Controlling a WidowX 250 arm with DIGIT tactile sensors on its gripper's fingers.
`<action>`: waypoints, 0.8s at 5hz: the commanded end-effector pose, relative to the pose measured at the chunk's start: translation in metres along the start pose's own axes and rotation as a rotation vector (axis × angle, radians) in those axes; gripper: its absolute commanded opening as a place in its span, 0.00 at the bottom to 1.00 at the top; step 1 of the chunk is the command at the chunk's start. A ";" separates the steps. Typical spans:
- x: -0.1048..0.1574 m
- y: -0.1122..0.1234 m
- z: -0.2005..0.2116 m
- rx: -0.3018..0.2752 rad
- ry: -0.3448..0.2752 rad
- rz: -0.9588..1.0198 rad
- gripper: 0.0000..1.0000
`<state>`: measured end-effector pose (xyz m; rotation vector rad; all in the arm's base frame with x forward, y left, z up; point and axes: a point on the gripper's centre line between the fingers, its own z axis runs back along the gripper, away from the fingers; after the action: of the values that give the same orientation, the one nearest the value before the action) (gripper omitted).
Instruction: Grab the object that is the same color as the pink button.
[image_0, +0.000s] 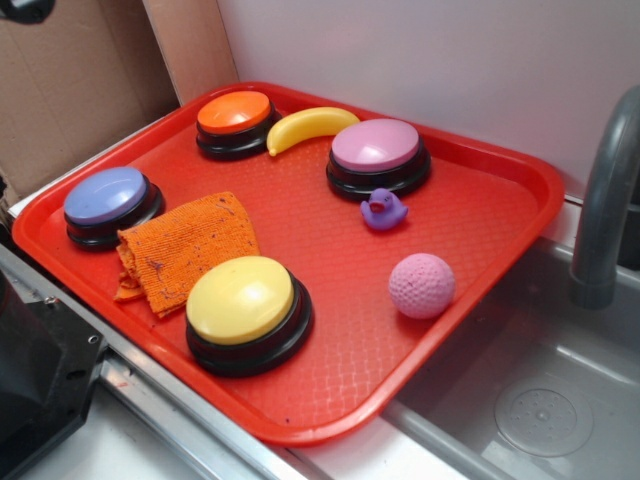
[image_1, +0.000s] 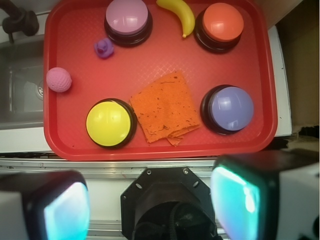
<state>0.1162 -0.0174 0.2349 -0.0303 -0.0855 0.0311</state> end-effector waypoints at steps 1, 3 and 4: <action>0.000 0.000 0.000 0.000 0.000 0.000 1.00; 0.030 -0.002 -0.016 -0.007 -0.082 -0.321 1.00; 0.050 -0.011 -0.023 0.001 -0.119 -0.541 1.00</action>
<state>0.1658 -0.0225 0.2119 -0.0039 -0.1961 -0.4882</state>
